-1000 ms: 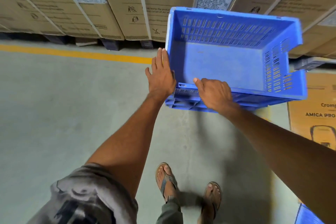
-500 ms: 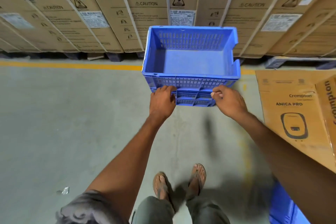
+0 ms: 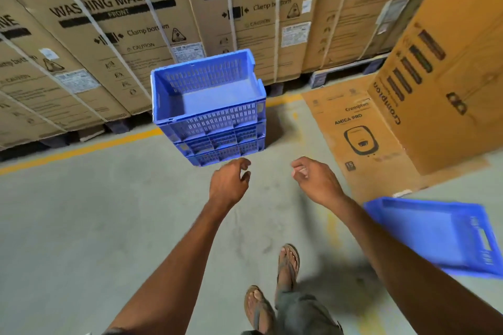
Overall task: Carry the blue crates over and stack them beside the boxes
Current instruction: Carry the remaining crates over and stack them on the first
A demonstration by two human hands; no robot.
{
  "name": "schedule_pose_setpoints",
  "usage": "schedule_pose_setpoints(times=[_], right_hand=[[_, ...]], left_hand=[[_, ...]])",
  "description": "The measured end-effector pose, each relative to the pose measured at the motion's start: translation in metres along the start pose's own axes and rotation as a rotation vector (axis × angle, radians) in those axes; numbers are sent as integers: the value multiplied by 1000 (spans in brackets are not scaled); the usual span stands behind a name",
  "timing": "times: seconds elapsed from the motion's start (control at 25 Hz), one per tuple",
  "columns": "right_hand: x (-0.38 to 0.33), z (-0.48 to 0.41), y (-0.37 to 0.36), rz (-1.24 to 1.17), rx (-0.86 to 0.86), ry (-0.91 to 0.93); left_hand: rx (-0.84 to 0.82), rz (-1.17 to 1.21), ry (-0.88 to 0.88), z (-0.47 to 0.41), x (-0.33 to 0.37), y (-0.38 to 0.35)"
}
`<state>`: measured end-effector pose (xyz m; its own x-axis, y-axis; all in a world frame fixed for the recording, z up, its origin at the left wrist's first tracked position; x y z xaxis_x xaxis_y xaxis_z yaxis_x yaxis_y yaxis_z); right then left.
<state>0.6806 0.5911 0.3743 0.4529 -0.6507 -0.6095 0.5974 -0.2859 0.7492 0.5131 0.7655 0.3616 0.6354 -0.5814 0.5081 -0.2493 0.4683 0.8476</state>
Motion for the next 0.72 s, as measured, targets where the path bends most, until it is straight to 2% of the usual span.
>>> schedule_pose_setpoints(times=[0.16, 0.24, 0.32, 0.44, 0.6, 0.72], right_hand=[[93, 63, 5, -19, 21, -108], [135, 83, 3, -35, 9, -160], [202, 107, 14, -65, 6, -254], [318, 137, 24, -77, 18, -333], [495, 171, 31, -29, -3, -436], [613, 182, 27, 33, -82, -538]], left_hand=[[-156, 18, -74, 45, 53, -82], [-216, 31, -58, 58, 76, -116], [-297, 25, -95, 72, 118, -175], [-384, 42, -104, 89, 178, -281], [-476, 67, -77, 113, 253, -462], [-563, -22, -241, 129, 300, -585]])
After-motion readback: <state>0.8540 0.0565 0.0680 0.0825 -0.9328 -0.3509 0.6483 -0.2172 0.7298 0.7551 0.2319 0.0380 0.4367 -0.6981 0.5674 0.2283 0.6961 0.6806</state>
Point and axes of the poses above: each hand's wrist, its own z-axis away from the middle knuckle, its own y-axis out of the back of the hand, x = y × z, the point moved 1 cm from there along -z, towards the middle knuckle, and after that the axes turned 4 degrees about z, right-handed, at the moved point
